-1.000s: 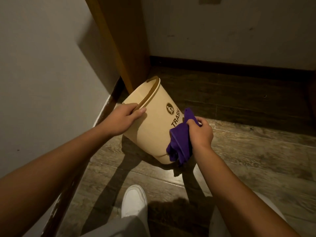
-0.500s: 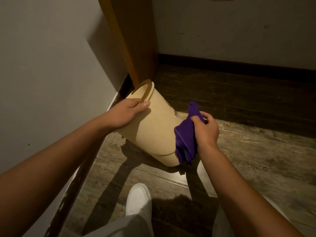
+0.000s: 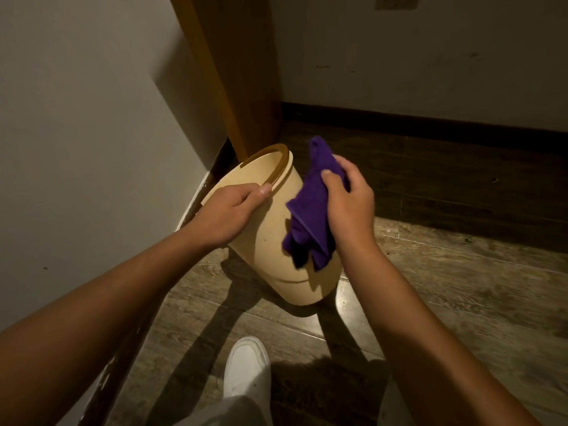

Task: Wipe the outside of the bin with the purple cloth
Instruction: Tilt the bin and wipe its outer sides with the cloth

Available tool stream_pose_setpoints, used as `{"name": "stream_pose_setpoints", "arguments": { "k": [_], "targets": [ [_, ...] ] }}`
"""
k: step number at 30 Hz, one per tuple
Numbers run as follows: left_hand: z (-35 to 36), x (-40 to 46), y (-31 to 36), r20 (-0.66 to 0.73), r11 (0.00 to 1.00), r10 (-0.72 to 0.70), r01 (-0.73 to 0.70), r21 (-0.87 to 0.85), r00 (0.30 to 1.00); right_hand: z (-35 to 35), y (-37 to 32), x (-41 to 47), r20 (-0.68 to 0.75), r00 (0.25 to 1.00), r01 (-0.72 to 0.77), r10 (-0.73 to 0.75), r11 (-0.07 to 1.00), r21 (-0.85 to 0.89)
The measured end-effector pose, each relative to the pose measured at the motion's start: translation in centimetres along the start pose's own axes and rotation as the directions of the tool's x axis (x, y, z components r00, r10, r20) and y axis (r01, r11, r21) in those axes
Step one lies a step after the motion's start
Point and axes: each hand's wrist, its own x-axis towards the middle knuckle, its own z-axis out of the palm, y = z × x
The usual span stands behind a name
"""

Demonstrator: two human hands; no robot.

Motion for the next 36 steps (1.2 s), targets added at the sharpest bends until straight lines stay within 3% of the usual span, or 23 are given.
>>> {"name": "stream_pose_setpoints", "arguments": {
  "k": [4, 8, 11, 15, 20, 26, 33, 36],
  "targets": [
    [-0.1, 0.9, 0.4, -0.075, 0.999, 0.035, -0.038, -0.038, 0.997, 3.9, -0.6, -1.5, -0.009, 0.998, 0.061, -0.062, 0.998, -0.026],
    [-0.1, 1.6, 0.4, -0.087, 0.989, 0.107, -0.115, -0.095, 0.990, 7.5, 1.1, -3.2, 0.004, 0.981, 0.182, -0.192, 0.923, -0.338],
    [-0.1, 1.5, -0.2, -0.108, 0.983, 0.059, -0.077, -0.164, 0.992, 8.0, 2.3, -2.9, -0.003, 0.963, 0.230, -0.268, 0.832, -0.504],
    [-0.5, 1.5, -0.9, -0.132, 0.990, -0.021, 0.002, -0.141, 0.991, 7.7, 3.6, -1.3, 0.028, 0.954, 0.256, -0.298, 0.763, -0.594],
    [-0.7, 1.6, -1.4, -0.130, 0.994, -0.096, 0.087, -0.073, 0.987, 5.5, 6.0, 1.1, -0.011, 0.987, 0.126, -0.161, 0.808, -0.576],
    [-0.5, 1.4, -1.2, -0.110, 0.997, -0.064, 0.059, -0.044, 0.992, 1.9, 9.0, 2.4, -0.050, 0.999, -0.022, -0.002, 0.879, -0.477],
    [-0.3, 1.3, -0.9, -0.087, 1.000, -0.028, 0.027, -0.005, 0.996, -2.6, 14.2, 1.3, -0.189, 0.940, -0.341, 0.284, 0.812, -0.474],
    [-0.7, 1.5, -1.3, -0.105, 0.999, -0.046, 0.043, -0.032, 0.993, -3.0, 15.2, 1.1, -0.205, 0.912, -0.410, 0.355, 0.770, -0.489]
  ]
}}
